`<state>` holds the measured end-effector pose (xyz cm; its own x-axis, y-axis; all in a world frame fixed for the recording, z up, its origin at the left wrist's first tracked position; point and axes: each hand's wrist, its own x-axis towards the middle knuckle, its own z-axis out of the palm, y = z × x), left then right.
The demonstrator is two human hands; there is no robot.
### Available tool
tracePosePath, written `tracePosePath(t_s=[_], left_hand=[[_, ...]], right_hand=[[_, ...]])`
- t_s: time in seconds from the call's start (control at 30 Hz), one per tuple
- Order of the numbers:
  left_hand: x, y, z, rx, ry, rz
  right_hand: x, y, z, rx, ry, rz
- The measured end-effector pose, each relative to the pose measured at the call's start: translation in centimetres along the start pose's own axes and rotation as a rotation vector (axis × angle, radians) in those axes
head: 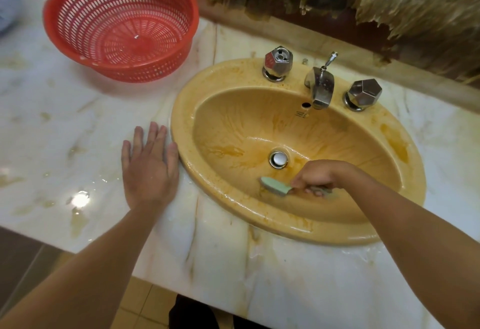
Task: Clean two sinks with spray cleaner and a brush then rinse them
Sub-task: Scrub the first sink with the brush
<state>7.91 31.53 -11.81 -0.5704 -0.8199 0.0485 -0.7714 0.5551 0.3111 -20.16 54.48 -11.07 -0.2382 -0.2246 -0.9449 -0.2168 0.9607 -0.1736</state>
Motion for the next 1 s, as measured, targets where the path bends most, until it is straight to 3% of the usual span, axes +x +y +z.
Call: tracePosePath(t_s=[0.07, 0.17, 0.2, 0.3, 0.4, 0.43, 0.53, 0.57, 0.63, 0.67, 0.7, 0.77, 0.8, 0.9, 0.93, 1.0], left_hand=[[0.0, 0.0, 0.0, 0.004, 0.0, 0.0], [0.0, 0.0, 0.0, 0.005, 0.0, -0.001], [0.0, 0.0, 0.0, 0.004, -0.002, -0.001], [0.0, 0.1, 0.0, -0.001, -0.004, -0.004], [0.0, 0.1, -0.1, 0.001, -0.003, -0.005], [0.0, 0.1, 0.0, 0.0, -0.006, -0.005], [0.0, 0.1, -0.1, -0.003, -0.01, -0.009], [0.0, 0.1, -0.1, -0.003, -0.01, -0.011], [0.0, 0.1, -0.1, -0.004, -0.012, -0.012], [0.0, 0.1, -0.1, -0.006, -0.015, -0.012], [-0.1, 0.1, -0.1, -0.006, -0.015, -0.014], [-0.1, 0.1, -0.1, -0.004, -0.013, -0.016], [0.0, 0.1, -0.1, -0.003, -0.013, -0.015], [0.1, 0.2, -0.1, -0.009, -0.013, -0.015], [0.0, 0.2, -0.1, -0.009, -0.014, -0.014], [0.0, 0.2, -0.2, -0.005, -0.012, -0.015]], right_hand=[[0.5, -0.2, -0.1, -0.092, 0.181, -0.031], [-0.2, -1.2, 0.3, 0.052, -0.094, -0.029], [0.0, -1.2, 0.4, 0.056, -0.071, -0.019], [0.9, -1.4, 0.4, -0.076, 0.202, -0.05], [0.5, -2.2, 0.7, 0.083, -0.11, -0.078], [0.1, -2.5, 0.8, 0.091, -0.102, -0.058], [1.1, -2.8, 1.3, -0.057, 0.254, -0.098], [1.3, -3.1, 1.5, -0.012, 0.193, -0.131], [0.7, -3.9, 2.0, 0.157, -0.13, -0.162], [0.3, -4.1, 2.1, 0.171, -0.168, -0.154], [0.2, -4.2, 1.9, 0.113, -0.107, -0.132], [0.7, -4.1, 1.7, -0.061, 0.209, -0.113], [0.9, -4.1, 1.6, -0.064, 0.233, -0.12], [0.3, -4.8, 2.0, 0.116, -0.088, -0.121], [0.1, -4.8, 2.1, 0.097, -0.071, -0.103], [0.3, -4.8, 2.0, -0.034, 0.188, -0.089]])
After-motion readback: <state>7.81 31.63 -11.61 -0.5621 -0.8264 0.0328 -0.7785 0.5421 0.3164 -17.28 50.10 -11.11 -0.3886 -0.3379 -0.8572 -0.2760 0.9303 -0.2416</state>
